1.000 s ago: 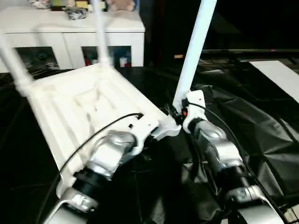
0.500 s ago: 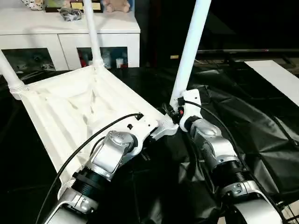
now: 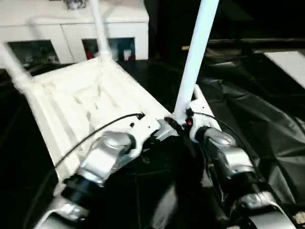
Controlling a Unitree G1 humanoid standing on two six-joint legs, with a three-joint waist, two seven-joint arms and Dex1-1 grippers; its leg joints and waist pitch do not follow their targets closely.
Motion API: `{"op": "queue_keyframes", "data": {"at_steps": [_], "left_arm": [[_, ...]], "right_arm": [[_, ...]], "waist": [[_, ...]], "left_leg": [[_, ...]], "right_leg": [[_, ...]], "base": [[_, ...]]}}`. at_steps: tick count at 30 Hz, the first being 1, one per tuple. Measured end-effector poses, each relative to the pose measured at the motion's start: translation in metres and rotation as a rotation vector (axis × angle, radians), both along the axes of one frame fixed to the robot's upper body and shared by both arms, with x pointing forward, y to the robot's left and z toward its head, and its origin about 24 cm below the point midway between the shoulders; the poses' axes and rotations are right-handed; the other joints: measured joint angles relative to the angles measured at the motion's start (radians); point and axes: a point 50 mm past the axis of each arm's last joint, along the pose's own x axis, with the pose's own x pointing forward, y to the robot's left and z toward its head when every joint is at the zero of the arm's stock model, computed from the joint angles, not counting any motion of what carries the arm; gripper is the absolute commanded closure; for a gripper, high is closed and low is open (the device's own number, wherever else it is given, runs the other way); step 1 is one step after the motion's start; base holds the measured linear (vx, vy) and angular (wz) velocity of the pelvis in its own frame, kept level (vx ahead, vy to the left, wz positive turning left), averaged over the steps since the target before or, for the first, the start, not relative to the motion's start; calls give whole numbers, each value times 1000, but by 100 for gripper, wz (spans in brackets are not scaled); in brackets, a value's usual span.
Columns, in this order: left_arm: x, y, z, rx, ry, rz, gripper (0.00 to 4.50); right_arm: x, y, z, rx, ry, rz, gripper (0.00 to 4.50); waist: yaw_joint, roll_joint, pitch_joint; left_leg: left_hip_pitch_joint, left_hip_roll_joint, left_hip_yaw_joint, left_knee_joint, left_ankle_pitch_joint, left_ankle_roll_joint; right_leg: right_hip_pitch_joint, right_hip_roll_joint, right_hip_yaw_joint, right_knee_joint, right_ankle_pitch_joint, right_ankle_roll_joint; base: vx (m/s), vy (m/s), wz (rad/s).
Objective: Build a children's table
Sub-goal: Rotate leg to tighten
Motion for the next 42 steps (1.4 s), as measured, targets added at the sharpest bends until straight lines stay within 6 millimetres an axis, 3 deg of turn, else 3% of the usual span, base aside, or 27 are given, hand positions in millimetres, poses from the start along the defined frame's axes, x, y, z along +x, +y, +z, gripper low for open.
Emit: {"op": "queue_keyframes", "data": {"at_steps": [6,14,19,20,23,25,30,42], "left_arm": [[-7,24,3,-27,-20,-127,450],[-17,45,1,-31,25,-222,450],[-18,47,1,-34,32,-238,450],[-18,48,1,-33,31,-241,450],[-18,49,1,-33,30,-251,450],[-18,49,1,-34,31,-254,450],[-18,50,0,-32,32,-256,450],[-17,53,-1,-30,33,-250,450]], "right_arm": [[-20,-15,10,-35,-31,228,63],[-36,-19,14,-74,-56,428,63],[-37,-17,15,-77,-71,455,63],[-37,-17,16,-81,-79,457,89],[-37,-17,14,-85,-74,450,97],[-36,-18,12,-91,-67,447,131],[-36,-17,8,-107,-66,455,169],[-34,-14,5,-92,-64,449,178]], "waist": [[3,1,1],[1,1,3],[0,1,4],[-1,1,4],[-1,1,4],[0,1,4],[-1,2,4],[-3,1,4]], "left_leg": [[-13,0,0,6,4,3],[-13,0,1,17,1,0],[-13,0,1,21,1,0],[-13,0,1,21,1,0],[-13,0,1,21,1,0],[-13,0,1,21,1,0],[-13,1,1,25,1,0],[-12,1,1,31,1,0]], "right_leg": [[-10,0,0,3,-5,-2],[-9,-2,1,12,-5,-2],[-9,-3,2,17,-5,-2],[-9,-3,2,17,-5,-2],[-9,-3,2,17,-5,-2],[-9,-3,1,18,-5,-2],[-9,-3,2,21,-5,-2],[-9,-3,2,27,-5,-3]], "base": [[0,0,0],[0,0,0],[0,0,0],[0,0,0],[0,0,0],[0,0,0],[0,0,0],[0,0,0]]}}
